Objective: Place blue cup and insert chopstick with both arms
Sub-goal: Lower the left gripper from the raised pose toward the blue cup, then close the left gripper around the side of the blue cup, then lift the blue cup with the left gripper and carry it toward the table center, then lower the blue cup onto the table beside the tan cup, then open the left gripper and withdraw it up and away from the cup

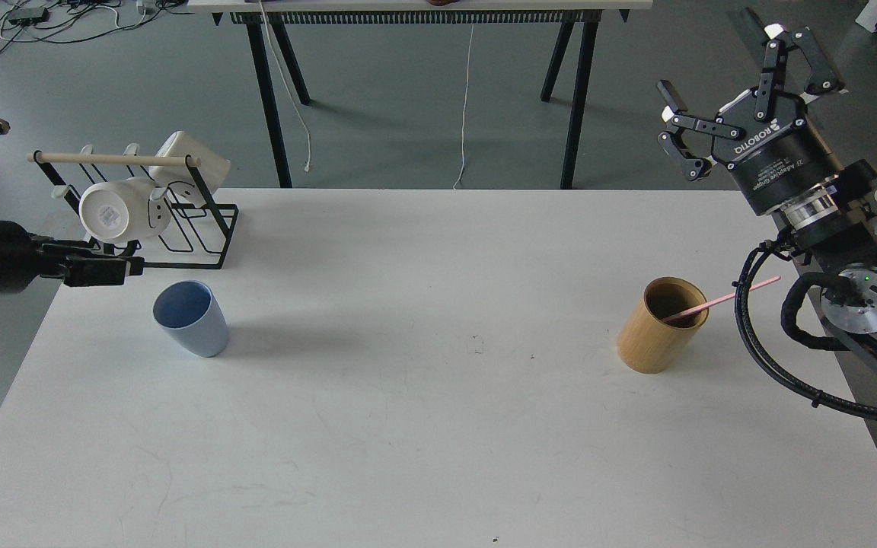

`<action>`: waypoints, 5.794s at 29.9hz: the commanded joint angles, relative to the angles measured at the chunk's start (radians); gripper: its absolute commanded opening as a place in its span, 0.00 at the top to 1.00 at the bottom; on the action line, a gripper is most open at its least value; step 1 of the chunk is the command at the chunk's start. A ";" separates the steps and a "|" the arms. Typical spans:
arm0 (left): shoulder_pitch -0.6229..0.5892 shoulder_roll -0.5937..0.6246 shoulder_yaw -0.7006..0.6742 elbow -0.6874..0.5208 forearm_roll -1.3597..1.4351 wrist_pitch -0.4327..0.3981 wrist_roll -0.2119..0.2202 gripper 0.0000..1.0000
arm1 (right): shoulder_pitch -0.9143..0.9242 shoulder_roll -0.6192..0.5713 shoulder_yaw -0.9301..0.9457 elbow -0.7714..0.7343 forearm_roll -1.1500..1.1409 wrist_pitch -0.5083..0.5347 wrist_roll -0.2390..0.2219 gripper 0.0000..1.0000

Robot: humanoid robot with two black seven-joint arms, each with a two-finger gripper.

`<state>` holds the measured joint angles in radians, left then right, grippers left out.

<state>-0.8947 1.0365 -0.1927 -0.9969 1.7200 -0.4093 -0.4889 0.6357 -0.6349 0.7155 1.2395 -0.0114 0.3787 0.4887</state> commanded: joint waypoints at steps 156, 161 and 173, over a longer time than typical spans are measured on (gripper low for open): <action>-0.124 -0.773 0.050 0.379 -0.999 -0.079 0.000 0.06 | -0.066 -0.400 0.113 0.099 -0.425 -0.403 0.000 0.04; -0.026 -0.770 -0.238 0.287 -1.086 -0.079 0.000 0.06 | -0.091 -0.531 -0.097 0.254 -0.703 -0.739 0.000 0.04; 0.085 -0.763 -0.524 0.239 -1.206 -0.079 0.000 0.05 | -0.218 -0.720 -0.244 0.362 -0.955 -0.867 0.000 0.04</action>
<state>-0.8249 0.2701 -0.7140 -0.7577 0.5279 -0.4886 -0.4886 0.4494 -1.3591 0.4973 1.6139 -0.9162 -0.4885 0.4888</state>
